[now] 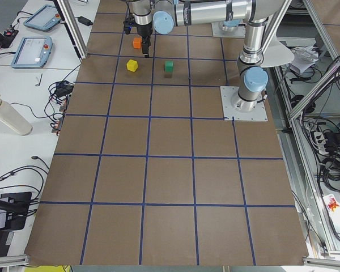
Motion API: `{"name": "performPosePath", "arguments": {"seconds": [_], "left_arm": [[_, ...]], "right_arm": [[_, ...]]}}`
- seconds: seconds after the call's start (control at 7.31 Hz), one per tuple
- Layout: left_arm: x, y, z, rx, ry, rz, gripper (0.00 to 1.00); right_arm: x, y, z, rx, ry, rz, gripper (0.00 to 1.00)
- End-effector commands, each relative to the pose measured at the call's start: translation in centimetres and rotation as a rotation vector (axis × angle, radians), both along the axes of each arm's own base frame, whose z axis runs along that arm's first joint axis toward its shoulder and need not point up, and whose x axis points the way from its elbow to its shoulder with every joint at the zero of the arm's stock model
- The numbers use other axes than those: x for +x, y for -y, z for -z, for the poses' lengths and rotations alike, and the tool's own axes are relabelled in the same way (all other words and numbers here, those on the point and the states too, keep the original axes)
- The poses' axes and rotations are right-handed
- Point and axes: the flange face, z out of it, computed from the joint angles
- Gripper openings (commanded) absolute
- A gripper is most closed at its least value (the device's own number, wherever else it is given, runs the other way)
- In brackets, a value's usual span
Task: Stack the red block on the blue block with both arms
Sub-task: 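Lower the red cube onto the blue cube with the right gripper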
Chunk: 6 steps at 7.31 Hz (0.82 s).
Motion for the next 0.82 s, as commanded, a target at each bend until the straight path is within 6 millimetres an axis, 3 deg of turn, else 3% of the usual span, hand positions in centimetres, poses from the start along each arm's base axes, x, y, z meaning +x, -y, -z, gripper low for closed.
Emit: {"name": "performPosePath", "arguments": {"seconds": [0.0,0.68], "left_arm": [[0.0,0.04,0.09,0.002,-0.001,0.001,1.0],[0.02,0.0,0.01,0.0,0.0,0.001,1.0]], "right_arm": [[0.1,-0.04,0.05,0.001,0.002,-0.002,0.02],[0.34,0.0,-0.11,-0.004,0.002,-0.008,0.1]]}}
